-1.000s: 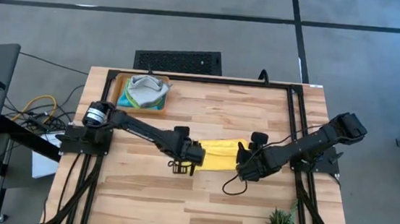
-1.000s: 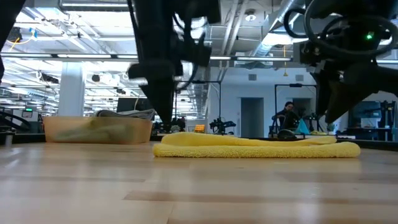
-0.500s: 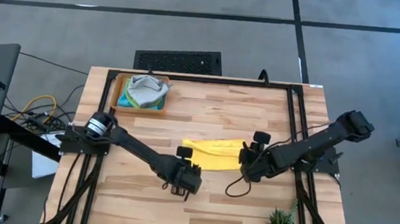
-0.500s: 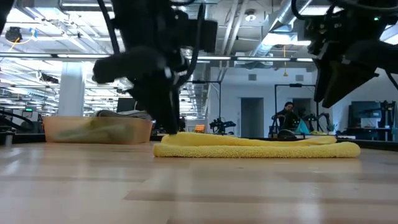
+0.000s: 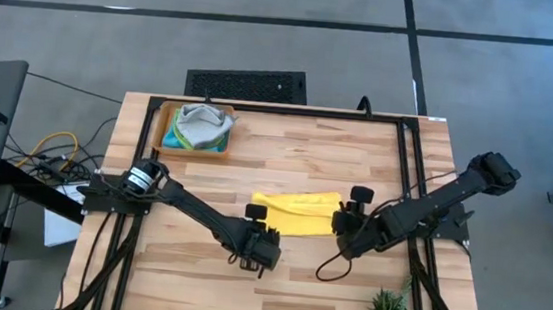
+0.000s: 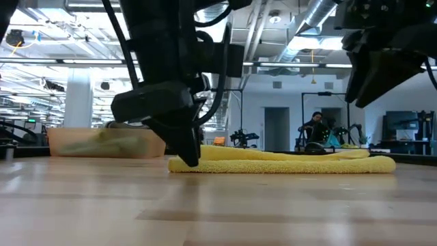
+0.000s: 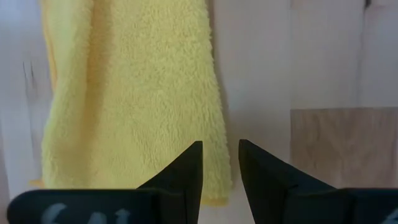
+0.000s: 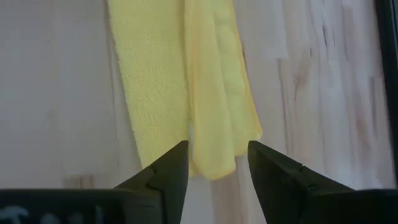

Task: Fold microfiber towels
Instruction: Fold the yellow microfiber cloth

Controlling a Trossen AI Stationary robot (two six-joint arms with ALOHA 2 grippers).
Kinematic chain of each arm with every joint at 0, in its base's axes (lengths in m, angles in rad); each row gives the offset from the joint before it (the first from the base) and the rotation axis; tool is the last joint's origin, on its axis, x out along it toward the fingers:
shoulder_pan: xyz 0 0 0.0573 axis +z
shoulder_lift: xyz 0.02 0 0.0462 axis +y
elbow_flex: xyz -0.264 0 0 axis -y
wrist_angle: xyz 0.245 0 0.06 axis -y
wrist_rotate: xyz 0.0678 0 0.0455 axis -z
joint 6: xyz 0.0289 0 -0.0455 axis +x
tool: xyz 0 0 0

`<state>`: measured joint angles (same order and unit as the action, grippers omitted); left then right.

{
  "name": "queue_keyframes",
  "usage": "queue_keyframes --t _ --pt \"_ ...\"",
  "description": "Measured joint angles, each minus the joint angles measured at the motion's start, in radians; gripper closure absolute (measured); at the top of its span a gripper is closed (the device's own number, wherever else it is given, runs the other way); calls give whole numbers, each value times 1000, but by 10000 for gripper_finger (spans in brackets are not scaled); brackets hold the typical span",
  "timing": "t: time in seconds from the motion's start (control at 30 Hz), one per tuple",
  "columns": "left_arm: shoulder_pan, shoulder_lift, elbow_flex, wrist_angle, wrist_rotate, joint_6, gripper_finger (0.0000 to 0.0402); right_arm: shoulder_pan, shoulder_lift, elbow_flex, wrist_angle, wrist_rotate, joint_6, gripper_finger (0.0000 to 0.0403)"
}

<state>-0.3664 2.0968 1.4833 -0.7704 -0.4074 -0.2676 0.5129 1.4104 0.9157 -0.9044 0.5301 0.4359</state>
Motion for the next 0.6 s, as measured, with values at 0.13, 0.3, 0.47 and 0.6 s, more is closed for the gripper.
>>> queue_keyframes --t 0.13,0.3,0.47,0.6 --pt "1 5 0 2 -5 -7 306 0 0 -10 67 -7 -48 217" --pt "8 36 3 2 -22 -17 306 -10 0 -53 170 -86 -117 222" --pt "8 44 5 -3 -24 -17 306 -27 1 -89 221 -103 -122 228" --pt "8 42 4 -4 -27 -16 308 -51 1 -120 245 -106 -123 232"
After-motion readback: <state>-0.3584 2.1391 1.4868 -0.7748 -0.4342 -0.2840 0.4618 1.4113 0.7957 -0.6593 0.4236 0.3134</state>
